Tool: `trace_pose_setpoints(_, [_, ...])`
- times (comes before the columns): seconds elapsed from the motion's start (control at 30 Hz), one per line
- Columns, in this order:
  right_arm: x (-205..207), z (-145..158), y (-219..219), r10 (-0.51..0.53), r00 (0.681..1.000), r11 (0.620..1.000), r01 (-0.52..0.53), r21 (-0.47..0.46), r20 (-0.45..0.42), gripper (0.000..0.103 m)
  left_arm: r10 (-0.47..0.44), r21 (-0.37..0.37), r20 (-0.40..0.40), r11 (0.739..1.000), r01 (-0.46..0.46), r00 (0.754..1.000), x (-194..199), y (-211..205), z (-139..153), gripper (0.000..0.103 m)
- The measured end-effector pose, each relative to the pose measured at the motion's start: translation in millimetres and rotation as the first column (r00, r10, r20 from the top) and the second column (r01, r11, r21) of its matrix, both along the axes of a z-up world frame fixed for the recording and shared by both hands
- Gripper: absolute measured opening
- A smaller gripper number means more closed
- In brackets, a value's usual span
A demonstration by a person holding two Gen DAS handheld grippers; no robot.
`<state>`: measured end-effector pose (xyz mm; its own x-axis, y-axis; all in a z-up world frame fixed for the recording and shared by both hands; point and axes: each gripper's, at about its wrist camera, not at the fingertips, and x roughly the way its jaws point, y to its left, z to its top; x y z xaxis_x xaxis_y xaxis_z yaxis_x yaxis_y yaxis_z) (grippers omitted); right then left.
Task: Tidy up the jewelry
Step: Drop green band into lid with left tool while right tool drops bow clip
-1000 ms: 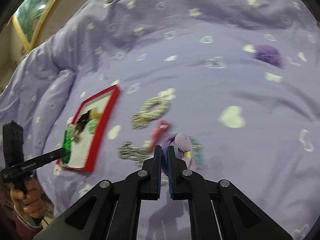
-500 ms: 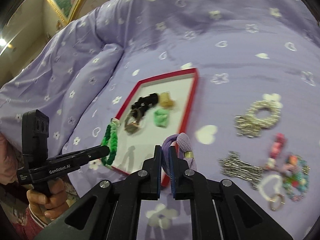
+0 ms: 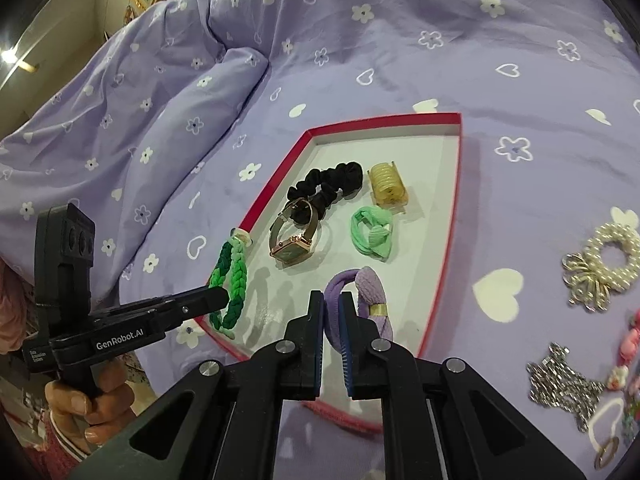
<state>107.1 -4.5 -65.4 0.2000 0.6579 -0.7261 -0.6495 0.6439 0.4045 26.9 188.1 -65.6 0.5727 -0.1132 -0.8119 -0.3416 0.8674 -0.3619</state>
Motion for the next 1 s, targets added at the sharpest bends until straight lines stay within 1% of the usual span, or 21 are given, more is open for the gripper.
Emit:
trace_pose_setpoints(0.43, [19.9,-27.9,25.9,0.013,1.000,0.996,-0.015,-0.087,-0.025,0.011,0.014,0.029,-0.056,0.999,-0.013,0.998,19.5,9.0,-22.5,0.009])
trace_pose_setpoints(0.53, [19.5,-27.4,27.5,0.023,1.000,0.995,-0.025,-0.096,-0.017,0.016,0.022,0.027,-0.065,0.999,-0.021,0.998,20.5,10.4,-24.7,0.009])
trace_pose_setpoints(0.6, [20.1,-27.3,27.7,0.024,0.999,0.995,-0.026,-0.095,-0.023,0.025,0.029,0.022,-0.065,0.999,-0.027,0.997,19.9,11.9,-24.9,0.011])
trace_pose_setpoints(0.63, [19.9,-26.9,27.1,0.024,0.999,0.995,-0.026,-0.093,-0.025,0.027,0.029,0.019,-0.064,0.999,-0.028,0.998,19.1,12.0,-24.2,0.011])
trace_pose_setpoints(0.73, [18.3,-24.8,26.5,0.027,0.999,0.996,-0.029,-0.090,-0.022,0.028,0.029,0.029,-0.061,0.999,-0.027,0.998,16.9,10.8,-21.9,0.013])
trace_pose_setpoints(0.8, [17.3,-23.3,26.1,0.028,0.999,0.996,-0.030,-0.086,-0.022,0.028,0.026,0.035,-0.061,0.999,-0.024,0.998,15.5,9.3,-21.1,0.021])
trace_pose_setpoints(1.0, [15.1,-17.3,22.3,0.023,1.000,0.997,-0.024,-0.075,-0.015,0.028,0.025,0.047,-0.051,0.999,-0.023,0.998,13.0,7.0,-13.7,0.021])
